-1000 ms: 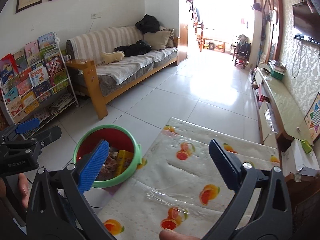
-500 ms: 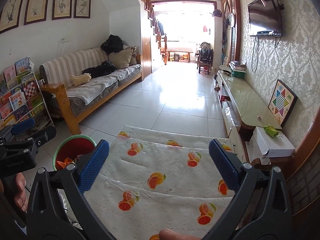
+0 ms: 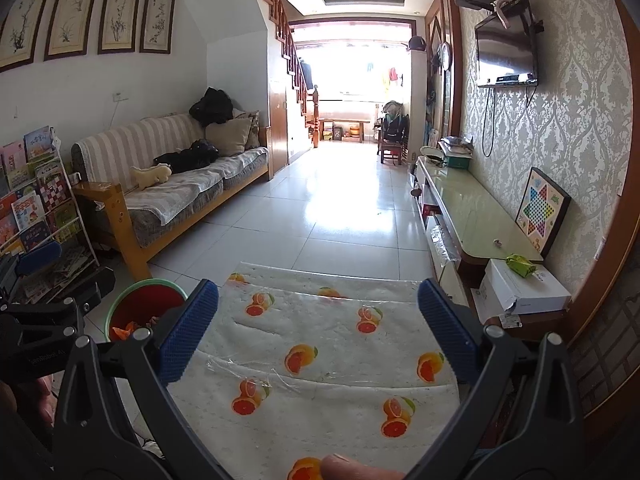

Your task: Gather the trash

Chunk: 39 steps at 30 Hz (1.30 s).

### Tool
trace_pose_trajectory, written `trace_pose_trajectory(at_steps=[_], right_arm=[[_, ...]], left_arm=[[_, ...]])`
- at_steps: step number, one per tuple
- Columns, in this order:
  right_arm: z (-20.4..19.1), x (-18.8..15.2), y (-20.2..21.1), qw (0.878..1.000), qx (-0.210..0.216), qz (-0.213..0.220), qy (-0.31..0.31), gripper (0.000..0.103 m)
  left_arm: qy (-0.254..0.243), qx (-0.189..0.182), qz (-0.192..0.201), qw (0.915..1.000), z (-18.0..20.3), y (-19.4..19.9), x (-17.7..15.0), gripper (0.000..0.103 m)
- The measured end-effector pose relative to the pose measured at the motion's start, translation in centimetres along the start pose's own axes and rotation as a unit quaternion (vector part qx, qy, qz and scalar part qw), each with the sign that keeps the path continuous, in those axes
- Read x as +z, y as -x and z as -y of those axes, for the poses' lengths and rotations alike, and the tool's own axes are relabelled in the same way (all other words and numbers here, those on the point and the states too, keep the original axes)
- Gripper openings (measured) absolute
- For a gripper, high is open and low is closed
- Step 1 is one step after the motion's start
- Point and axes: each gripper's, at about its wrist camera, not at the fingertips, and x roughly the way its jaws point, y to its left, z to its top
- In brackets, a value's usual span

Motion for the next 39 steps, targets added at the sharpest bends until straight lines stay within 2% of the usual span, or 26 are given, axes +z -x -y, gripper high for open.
trace_pose_trajectory(at_steps=[7, 15, 39], right_arm=[[0.3, -0.2, 0.2, 1.0, -0.009, -0.008, -0.015, 0.098], [0.5, -1.1, -0.1, 0.999, -0.008, -0.028, -0.042, 0.098], [0.4, -0.9, 0.1, 0.999, -0.011, -0.037, -0.033, 0.098]], left_arm=[[0.028, 0.001, -0.006, 0.9996, -0.8, 0.3, 0.2, 0.095], [0.009, -0.009, -0.014, 0.9998, -0.6, 0.1, -0.5, 0.095], [0.012, -0.025, -0.014, 0.9995, 0.0, 0.2, -0.3, 0.095]])
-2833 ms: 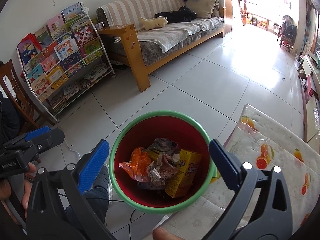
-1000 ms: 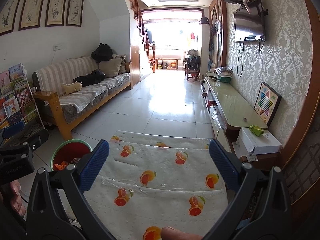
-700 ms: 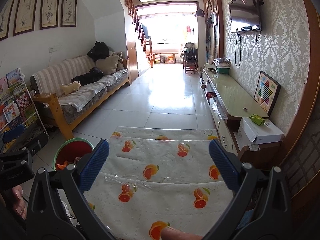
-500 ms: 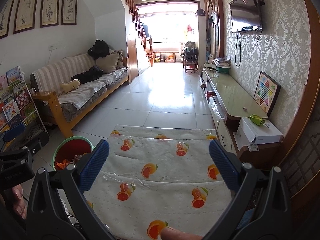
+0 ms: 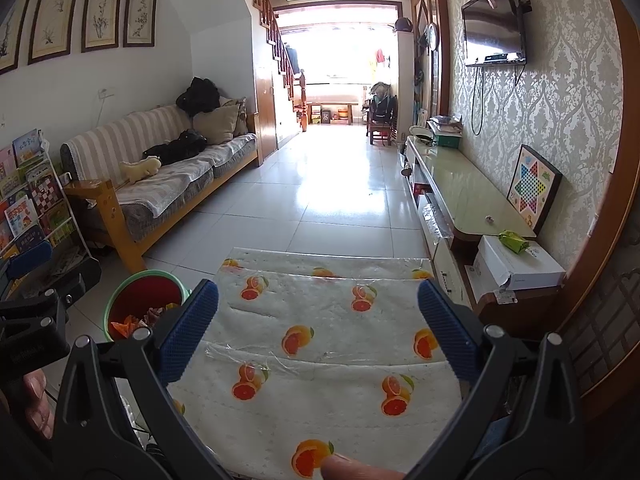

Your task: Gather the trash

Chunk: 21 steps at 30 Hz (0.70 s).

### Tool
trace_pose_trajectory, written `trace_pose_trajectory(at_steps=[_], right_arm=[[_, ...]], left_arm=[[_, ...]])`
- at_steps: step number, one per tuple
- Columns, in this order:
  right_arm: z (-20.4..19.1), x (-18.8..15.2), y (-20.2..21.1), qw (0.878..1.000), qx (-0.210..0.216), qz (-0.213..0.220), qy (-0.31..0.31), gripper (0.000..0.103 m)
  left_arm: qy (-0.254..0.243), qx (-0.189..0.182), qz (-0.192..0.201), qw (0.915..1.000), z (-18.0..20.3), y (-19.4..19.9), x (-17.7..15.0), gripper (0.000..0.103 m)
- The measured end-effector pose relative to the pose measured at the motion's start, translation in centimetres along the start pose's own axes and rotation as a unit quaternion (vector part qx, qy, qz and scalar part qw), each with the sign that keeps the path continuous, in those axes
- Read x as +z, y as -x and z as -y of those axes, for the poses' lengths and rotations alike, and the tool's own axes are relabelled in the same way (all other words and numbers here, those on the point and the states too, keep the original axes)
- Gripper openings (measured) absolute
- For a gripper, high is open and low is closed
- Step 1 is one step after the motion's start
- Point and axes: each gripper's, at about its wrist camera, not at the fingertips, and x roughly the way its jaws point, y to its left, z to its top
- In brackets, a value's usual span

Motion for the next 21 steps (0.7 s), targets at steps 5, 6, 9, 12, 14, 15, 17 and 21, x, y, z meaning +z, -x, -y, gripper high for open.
trace_pose_trajectory(at_steps=[5, 6, 9, 12, 14, 15, 17, 21], right_arm=[[-0.1, 0.04, -0.04, 1.0, 0.001, 0.0, 0.002, 0.098], [-0.16, 0.06, -0.06, 1.0, 0.001, 0.0, 0.003, 0.098], [-0.16, 0.02, -0.14, 1.0, 0.001, -0.002, 0.002, 0.098], [-0.15, 0.0, -0.14, 1.0, 0.001, -0.003, 0.003, 0.098], [-0.12, 0.02, -0.14, 1.0, 0.0, -0.003, 0.002, 0.098], [-0.12, 0.06, -0.13, 1.0, 0.001, -0.003, 0.002, 0.098], [-0.23, 0.05, -0.06, 1.0, 0.0, -0.001, 0.004, 0.098], [-0.24, -0.05, -0.17, 1.0, 0.001, -0.003, 0.003, 0.098]], left_arm=[[0.001, 0.0, 0.001, 1.0, 0.1, 0.04, 0.14, 0.095], [0.002, 0.0, 0.0, 1.0, 0.07, 0.05, 0.15, 0.095], [0.001, -0.001, 0.002, 1.0, 0.25, 0.18, 0.14, 0.095], [0.006, 0.004, 0.013, 0.9999, 0.07, 0.73, 0.14, 0.095], [0.007, 0.002, 0.012, 0.9999, 0.09, 0.73, 0.25, 0.095], [0.011, -0.001, 0.009, 0.9999, -0.02, 0.63, 0.29, 0.095], [0.015, -0.003, -0.001, 0.9999, -0.12, 0.21, 0.28, 0.095], [0.011, -0.001, -0.003, 0.9999, 0.02, -0.03, 0.18, 0.095]])
